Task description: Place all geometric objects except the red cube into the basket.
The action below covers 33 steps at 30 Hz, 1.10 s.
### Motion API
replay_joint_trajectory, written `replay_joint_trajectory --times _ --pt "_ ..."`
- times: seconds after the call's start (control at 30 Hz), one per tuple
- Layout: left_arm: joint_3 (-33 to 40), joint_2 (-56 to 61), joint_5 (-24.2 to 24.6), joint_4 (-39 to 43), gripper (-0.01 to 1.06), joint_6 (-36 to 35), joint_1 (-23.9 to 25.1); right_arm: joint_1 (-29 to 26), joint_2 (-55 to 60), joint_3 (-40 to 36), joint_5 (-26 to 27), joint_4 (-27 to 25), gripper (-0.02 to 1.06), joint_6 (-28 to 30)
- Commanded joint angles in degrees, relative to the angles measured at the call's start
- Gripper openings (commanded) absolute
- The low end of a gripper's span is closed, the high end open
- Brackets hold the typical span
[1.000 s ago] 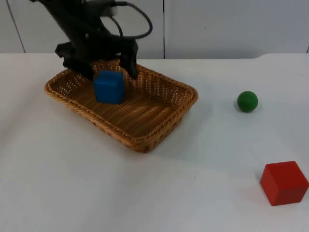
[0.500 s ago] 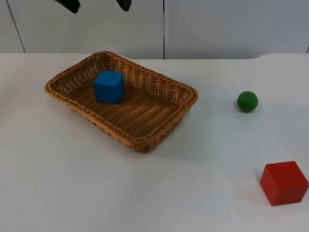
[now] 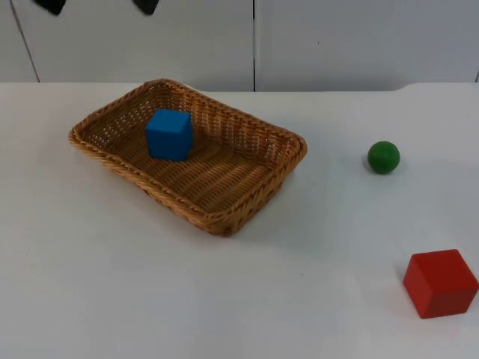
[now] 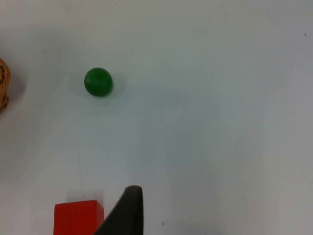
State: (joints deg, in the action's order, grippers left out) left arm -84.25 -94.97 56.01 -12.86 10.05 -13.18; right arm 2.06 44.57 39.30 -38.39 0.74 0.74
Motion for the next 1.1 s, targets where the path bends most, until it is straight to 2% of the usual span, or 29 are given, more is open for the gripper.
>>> replay_joint_trajectory --times 0.0,0.13,0.17,0.23,0.33,0.37,0.57,0.7,1.07 --pt "8.12 5.51 -5.12 0.33 1.01 0.14 -0.08 -0.34 -0.15 0.16 -0.19 0.20 1.05 0.10" --pt "23.76 14.65 -12.30 1.84 1.01 0.14 -0.08 -0.34 -0.15 0.16 -0.70 0.20 1.05 0.10" --pt "23.76 14.65 -12.30 1.84 1.01 0.14 -0.08 -0.34 -0.15 0.16 -0.70 0.20 1.05 0.10" --pt "29.81 18.26 -15.17 1.89 1.01 0.14 0.70 -0.34 -0.15 0.16 -0.67 0.10 1.05 0.10" --pt "34.92 21.55 -16.04 1.58 1.01 0.14 4.24 -0.34 -0.15 0.16 -0.72 -0.13 1.05 0.10" --pt "34.92 21.55 -16.04 1.58 1.01 0.14 4.24 -0.34 -0.15 0.16 -0.72 -0.13 1.05 0.10" --pt "37.18 23.86 -12.58 1.34 1.01 0.14 13.88 -0.34 -0.15 0.16 -0.72 -0.43 1.05 0.10" --pt "37.31 24.77 -10.83 0.70 1.01 0.14 16.86 -0.34 -0.15 0.16 -0.72 -0.43 1.05 0.10" --pt "41.92 27.33 -13.73 3.65 1.01 -1.51 18.36 -0.22 -0.15 0.16 -0.09 -1.18 1.05 0.21"
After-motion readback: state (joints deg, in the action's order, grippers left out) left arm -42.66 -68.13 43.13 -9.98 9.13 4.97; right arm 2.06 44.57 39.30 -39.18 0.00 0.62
